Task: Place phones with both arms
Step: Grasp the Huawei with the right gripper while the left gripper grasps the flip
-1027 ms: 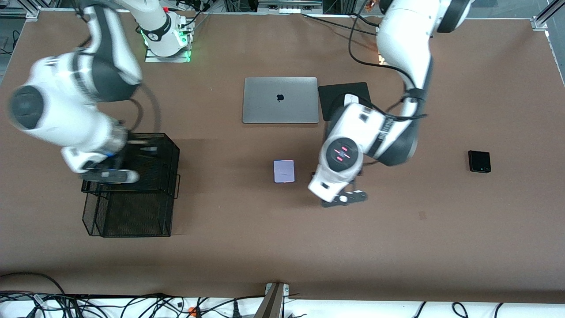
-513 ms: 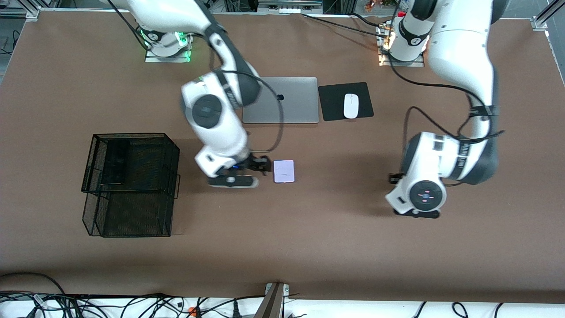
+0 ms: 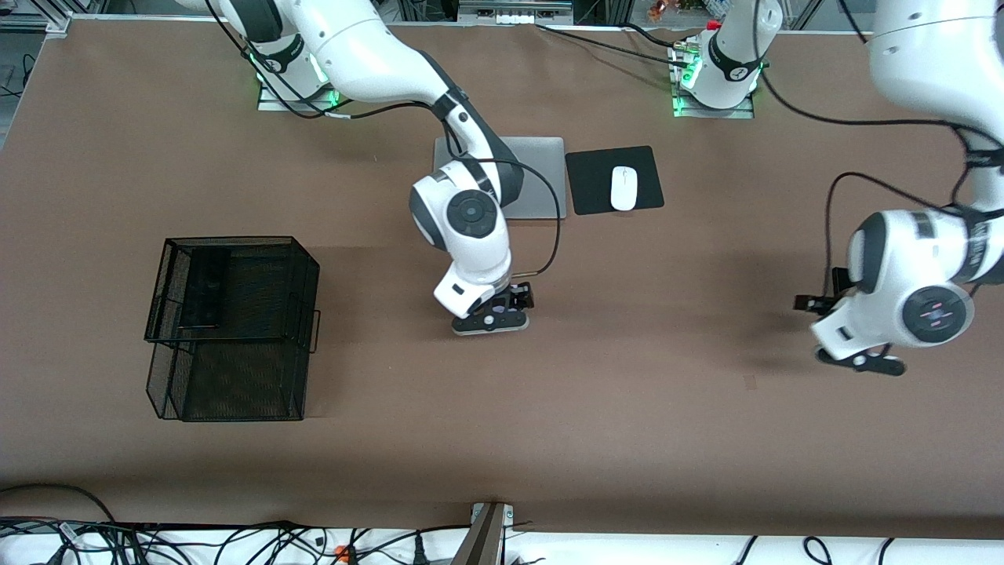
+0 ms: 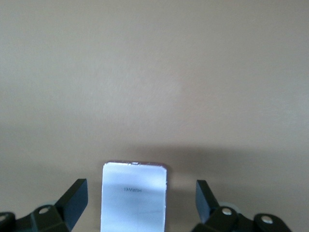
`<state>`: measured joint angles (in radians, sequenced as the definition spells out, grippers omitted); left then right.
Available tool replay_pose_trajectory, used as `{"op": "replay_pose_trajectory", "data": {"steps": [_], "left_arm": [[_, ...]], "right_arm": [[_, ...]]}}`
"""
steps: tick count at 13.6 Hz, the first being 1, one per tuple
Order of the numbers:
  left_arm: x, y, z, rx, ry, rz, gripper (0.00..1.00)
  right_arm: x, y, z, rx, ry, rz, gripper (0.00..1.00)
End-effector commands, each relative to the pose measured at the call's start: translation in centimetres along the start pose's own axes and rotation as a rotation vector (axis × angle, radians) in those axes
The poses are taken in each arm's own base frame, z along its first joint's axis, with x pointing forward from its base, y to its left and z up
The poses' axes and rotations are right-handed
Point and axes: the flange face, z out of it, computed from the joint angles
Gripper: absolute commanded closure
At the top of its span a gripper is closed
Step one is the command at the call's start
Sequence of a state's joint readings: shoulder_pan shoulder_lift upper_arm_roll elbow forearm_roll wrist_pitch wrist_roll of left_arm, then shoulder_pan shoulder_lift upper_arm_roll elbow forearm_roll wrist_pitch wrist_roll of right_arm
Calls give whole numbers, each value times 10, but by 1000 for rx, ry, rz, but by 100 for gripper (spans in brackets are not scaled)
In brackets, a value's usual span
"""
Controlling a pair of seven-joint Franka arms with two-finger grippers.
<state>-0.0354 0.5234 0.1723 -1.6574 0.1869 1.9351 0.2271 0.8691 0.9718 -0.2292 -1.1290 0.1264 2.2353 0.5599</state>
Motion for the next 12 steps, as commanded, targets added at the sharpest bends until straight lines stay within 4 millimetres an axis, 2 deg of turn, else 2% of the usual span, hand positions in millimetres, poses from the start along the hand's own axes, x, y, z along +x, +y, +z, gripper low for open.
{"op": "replay_pose_trajectory", "data": {"steps": [1,5,7,9,12], "left_arm": [[-46,-31,26,-33,72,38,0],[-78,-73,75,-143,177,-38,0],[-88,-81,92,-152,206,-47,0],[-102,-100,115,-153,223,-56,0],[-99,-93,127,-173,239,-70,0]], "right_arm": [[-10,-15,16,-52,36,-53,1],[-26,-16,41,-48,62,-88,1],[-27,-17,43,-35,70,-81,1],[-27,-16,43,-39,71,-86,1],[-32,-15,48,-47,62,-89,1]]}}
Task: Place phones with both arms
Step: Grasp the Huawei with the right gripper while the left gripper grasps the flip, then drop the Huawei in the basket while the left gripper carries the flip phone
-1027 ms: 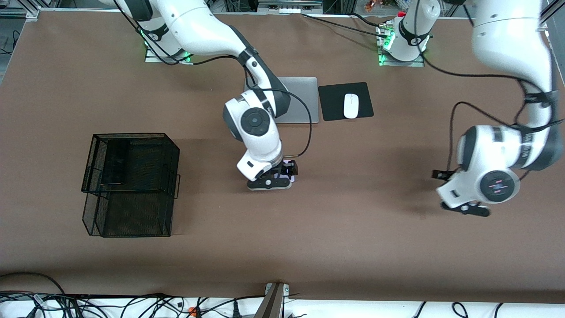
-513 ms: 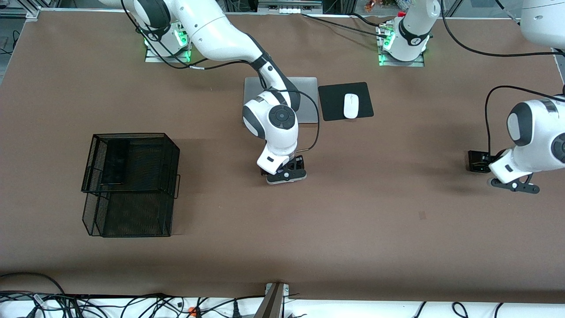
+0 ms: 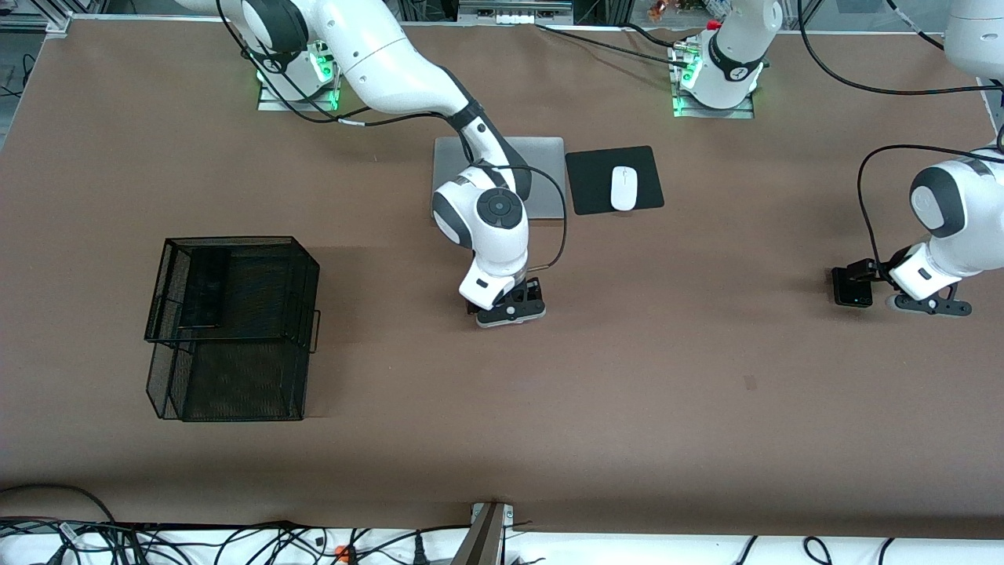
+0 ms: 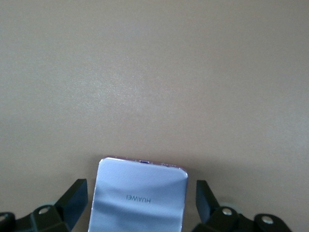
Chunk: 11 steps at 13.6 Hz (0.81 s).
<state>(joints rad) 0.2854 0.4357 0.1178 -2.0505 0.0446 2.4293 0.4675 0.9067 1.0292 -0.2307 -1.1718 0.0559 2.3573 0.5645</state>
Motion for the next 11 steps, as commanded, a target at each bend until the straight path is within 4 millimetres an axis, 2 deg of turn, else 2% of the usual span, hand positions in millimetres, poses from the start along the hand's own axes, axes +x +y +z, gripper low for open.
{"op": "replay_pose_trajectory", "data": {"steps": [1,3,7,9,10,11], "left_arm": [[-6,4,7,-22,35,10,0],[-8,2,22,-16,44,14,0],[-9,-3,35,-11,55,20,0],[-8,-2,47,-18,69,19,0],[-8,-3,53,-22,79,14,0],[-8,-2,58,-32,84,12,0]], "right_arm": [[-9,-4,1,-12,2,-8,1],[-20,-7,9,-21,-14,-18,1],[-24,-4,15,-32,-20,-21,1],[-30,-6,20,-33,-21,-28,3],[-29,-6,20,-34,-16,-37,21],[-28,-6,17,-27,-14,-28,71]]}}
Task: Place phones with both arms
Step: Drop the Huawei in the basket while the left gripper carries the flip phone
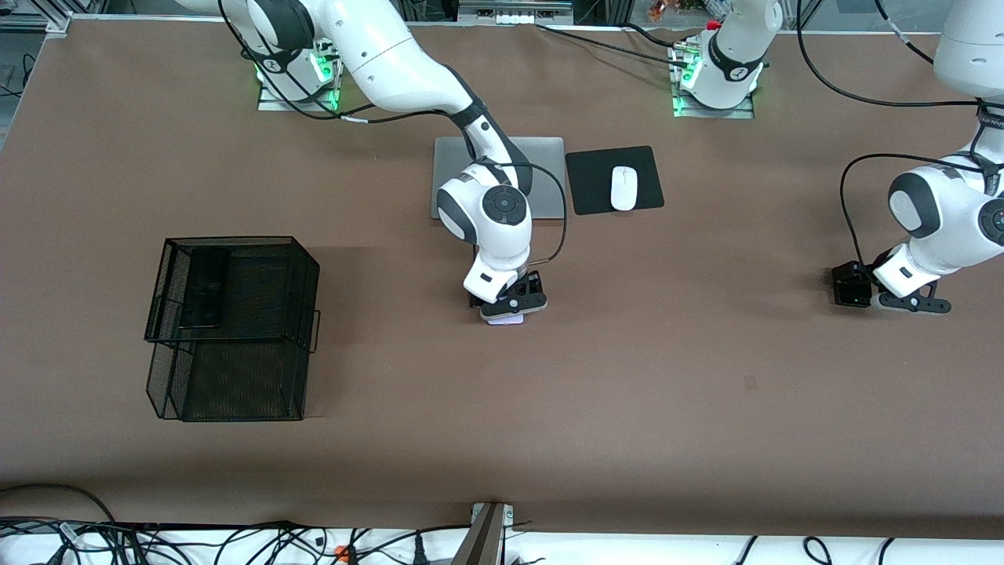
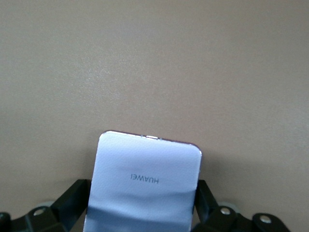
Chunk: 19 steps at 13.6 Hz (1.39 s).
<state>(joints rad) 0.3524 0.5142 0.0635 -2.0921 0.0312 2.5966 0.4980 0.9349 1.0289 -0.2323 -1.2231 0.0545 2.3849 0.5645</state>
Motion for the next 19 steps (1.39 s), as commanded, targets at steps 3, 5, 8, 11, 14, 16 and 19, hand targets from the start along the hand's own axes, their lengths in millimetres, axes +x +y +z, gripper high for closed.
{"op": "replay_pose_trajectory", "data": {"steps": [3,5,8,11,14,16,19], "left_arm": [[-4,-5,19,-48,41,-8,0],[-3,-4,19,-48,42,-7,9],[-3,-5,22,-51,38,-11,95],[5,-2,13,-47,44,-19,100],[32,4,-21,-92,-31,-14,100],[57,17,-49,-108,-94,-26,100],[101,94,-68,-84,-119,-134,100]], "right_arm": [[2,8,-18,-22,-2,0,100],[26,36,-64,-75,-26,37,100],[69,115,-155,-147,-44,154,100],[88,205,-220,-214,-117,189,100],[87,312,-248,-219,-239,131,100],[72,365,-248,-145,-286,171,100],[39,427,-229,-99,-292,187,100]]}}
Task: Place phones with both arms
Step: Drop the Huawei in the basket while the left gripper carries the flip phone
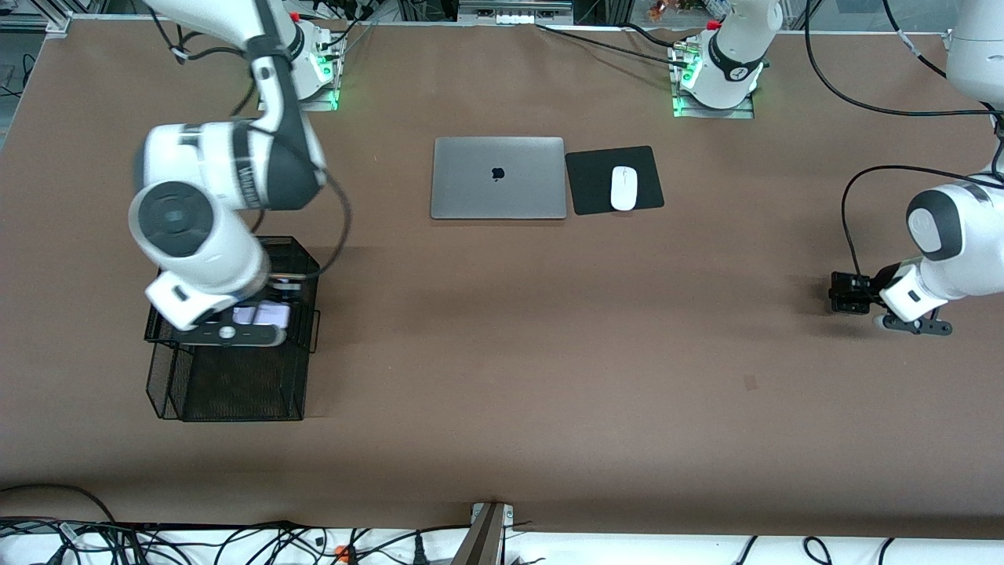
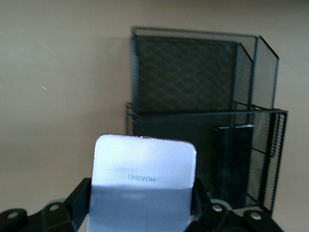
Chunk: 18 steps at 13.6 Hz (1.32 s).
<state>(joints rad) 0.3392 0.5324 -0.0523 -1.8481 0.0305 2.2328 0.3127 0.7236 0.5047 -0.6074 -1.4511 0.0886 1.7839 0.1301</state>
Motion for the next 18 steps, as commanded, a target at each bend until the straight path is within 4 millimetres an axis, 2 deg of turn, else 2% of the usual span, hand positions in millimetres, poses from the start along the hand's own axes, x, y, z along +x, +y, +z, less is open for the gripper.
{"op": "replay_pose_trajectory", "data": {"steps": [1,3,5,7,10,12,13,14,15,16,18], "left_arm": [[30,87,-9,14,-12,-94,100],[45,161,-8,32,-6,-102,100],[56,230,-3,42,-7,-94,100],[66,308,0,46,2,-79,100],[79,438,5,27,57,-113,100],[69,517,13,7,81,-125,100],[62,543,20,6,84,-118,100],[54,573,23,1,95,-84,100],[46,599,27,-5,106,-48,100],[41,617,28,-11,118,-23,100],[27,648,43,-14,113,-33,100]], "right_arm": [[-33,33,31,93,15,-1,100],[-49,45,62,124,56,16,100],[-57,49,88,126,79,10,100],[-60,51,109,146,113,39,100],[-61,51,118,163,119,46,100],[-63,52,123,161,109,47,100],[-62,52,123,165,109,49,73],[-62,52,123,171,110,54,26],[-61,51,121,188,111,67,15],[-61,51,120,197,111,74,13],[-61,51,118,200,114,75,8]]}}
